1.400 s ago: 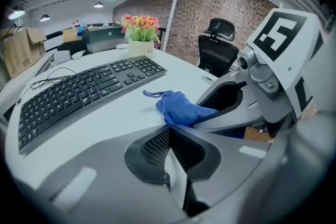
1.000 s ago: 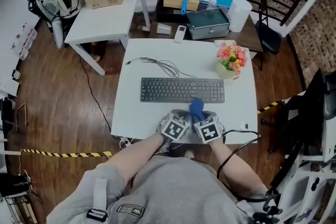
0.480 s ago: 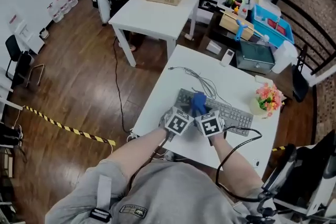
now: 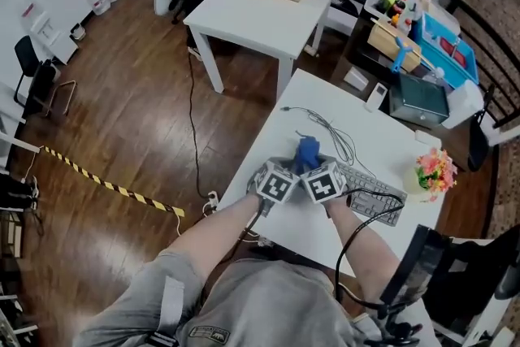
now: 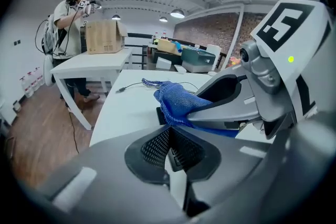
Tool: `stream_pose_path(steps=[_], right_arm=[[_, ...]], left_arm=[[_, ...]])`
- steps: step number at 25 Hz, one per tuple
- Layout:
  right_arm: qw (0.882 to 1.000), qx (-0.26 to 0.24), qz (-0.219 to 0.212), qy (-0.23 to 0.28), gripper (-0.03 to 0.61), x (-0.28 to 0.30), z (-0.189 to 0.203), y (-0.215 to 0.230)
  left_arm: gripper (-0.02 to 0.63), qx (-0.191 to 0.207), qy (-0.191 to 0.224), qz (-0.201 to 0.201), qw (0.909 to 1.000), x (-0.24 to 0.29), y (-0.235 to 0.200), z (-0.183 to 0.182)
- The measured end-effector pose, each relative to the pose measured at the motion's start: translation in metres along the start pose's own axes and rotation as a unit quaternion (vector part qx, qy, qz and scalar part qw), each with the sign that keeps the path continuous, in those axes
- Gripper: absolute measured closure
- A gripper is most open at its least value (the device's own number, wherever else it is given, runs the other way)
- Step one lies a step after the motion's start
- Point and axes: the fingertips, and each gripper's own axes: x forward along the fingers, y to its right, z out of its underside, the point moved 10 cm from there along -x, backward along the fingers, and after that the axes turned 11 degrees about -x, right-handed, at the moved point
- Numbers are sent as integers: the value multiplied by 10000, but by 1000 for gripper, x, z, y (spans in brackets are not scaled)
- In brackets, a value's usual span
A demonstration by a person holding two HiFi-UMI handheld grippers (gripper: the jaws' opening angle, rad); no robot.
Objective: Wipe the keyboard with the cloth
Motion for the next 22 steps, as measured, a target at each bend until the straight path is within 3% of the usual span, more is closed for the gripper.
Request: stream_pose_path(steps=[6, 12, 22], right_arm=[[9999, 26, -107, -75, 468, 14, 2, 1], [9996, 143, -217, 89, 468, 8, 18, 11], [9978, 655, 71, -32, 468, -34, 94, 48]], left_arm=[[620, -249, -340, -124, 9990, 12, -9, 15], [620, -194, -323, -69, 9993, 19, 20, 14], [620, 358, -581, 410, 9968, 54, 106, 8]])
